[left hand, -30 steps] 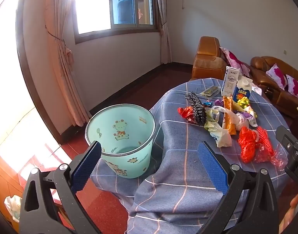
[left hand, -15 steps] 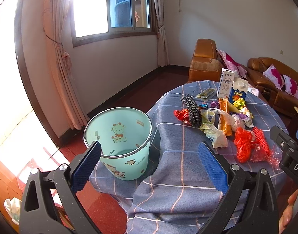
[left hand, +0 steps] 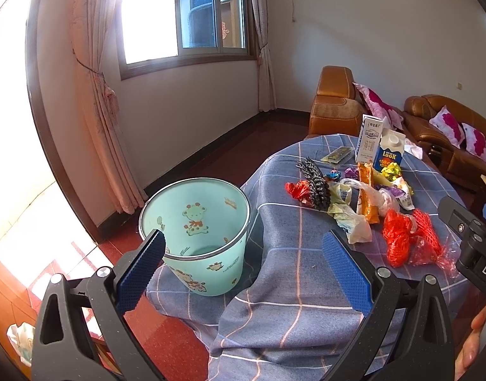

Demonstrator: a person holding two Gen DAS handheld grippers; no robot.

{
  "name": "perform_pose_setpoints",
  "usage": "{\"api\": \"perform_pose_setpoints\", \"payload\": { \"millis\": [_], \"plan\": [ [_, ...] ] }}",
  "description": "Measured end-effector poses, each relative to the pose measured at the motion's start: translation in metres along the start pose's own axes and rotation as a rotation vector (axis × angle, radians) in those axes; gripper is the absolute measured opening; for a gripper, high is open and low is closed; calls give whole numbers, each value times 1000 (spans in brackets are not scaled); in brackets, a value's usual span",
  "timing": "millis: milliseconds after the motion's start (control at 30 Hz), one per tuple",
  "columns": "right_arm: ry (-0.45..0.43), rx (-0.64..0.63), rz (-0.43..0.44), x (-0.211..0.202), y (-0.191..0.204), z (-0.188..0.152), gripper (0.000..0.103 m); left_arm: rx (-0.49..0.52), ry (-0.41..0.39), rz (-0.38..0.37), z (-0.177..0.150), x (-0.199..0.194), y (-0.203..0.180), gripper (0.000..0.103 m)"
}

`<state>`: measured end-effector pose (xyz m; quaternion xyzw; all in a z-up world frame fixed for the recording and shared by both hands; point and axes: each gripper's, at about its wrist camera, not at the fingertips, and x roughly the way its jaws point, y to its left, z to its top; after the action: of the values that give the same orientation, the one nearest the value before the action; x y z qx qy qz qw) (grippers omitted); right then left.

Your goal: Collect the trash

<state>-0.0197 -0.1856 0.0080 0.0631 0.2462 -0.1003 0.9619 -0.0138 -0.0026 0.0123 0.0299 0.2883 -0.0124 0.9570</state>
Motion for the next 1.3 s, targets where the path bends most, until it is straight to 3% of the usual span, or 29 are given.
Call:
{"api": "perform_pose_setpoints", "payload": {
  "millis": [1300],
  "plan": [
    [-6,-12,30,-1,12,4,98,-10,-9,27,-1,-2,4,97]
  ]
}}
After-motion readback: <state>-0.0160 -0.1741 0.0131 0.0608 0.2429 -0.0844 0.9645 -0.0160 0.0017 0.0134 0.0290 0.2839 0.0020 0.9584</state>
